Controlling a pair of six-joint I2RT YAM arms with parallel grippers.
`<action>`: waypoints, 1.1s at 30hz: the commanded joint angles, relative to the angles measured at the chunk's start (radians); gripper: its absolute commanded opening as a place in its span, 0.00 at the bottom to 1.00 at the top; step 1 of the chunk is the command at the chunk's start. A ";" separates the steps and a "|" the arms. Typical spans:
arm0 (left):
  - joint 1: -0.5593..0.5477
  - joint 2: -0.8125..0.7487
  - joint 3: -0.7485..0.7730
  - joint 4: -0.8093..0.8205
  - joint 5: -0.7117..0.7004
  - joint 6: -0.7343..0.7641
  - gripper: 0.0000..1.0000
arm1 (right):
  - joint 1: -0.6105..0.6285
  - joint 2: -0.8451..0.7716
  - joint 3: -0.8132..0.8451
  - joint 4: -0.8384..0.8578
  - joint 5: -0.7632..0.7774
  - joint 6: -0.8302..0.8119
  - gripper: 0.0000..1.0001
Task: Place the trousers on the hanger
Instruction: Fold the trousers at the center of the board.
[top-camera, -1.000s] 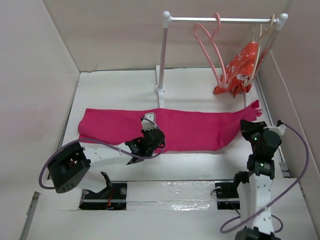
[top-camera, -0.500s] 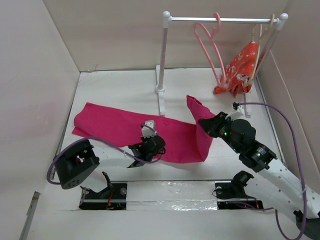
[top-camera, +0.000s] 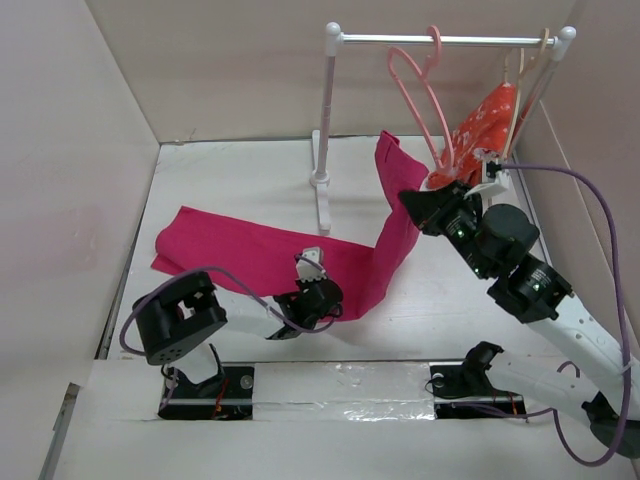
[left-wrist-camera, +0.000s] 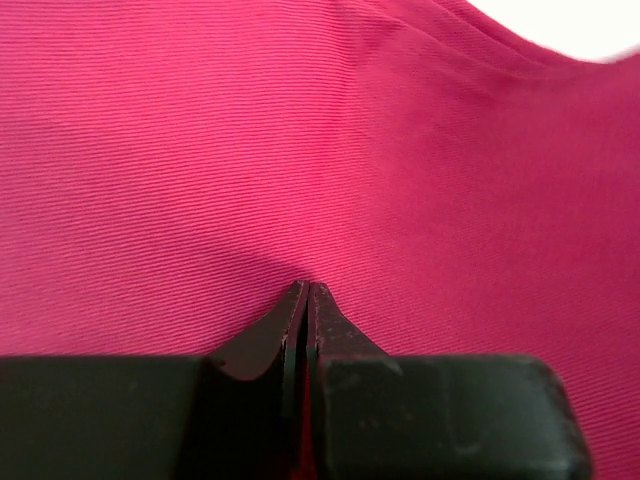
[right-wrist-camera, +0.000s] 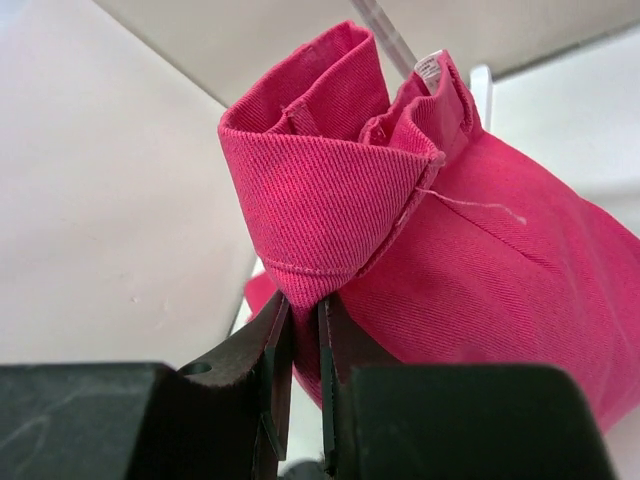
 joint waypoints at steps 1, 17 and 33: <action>-0.052 0.102 0.072 -0.003 0.091 -0.023 0.00 | -0.008 0.020 0.117 0.105 -0.029 -0.039 0.00; -0.058 0.092 0.238 0.020 0.080 0.008 0.28 | -0.008 0.143 0.240 0.096 -0.131 -0.084 0.00; 0.581 -0.969 0.153 -0.428 0.298 0.193 0.38 | 0.173 0.556 0.324 0.240 -0.053 -0.073 0.00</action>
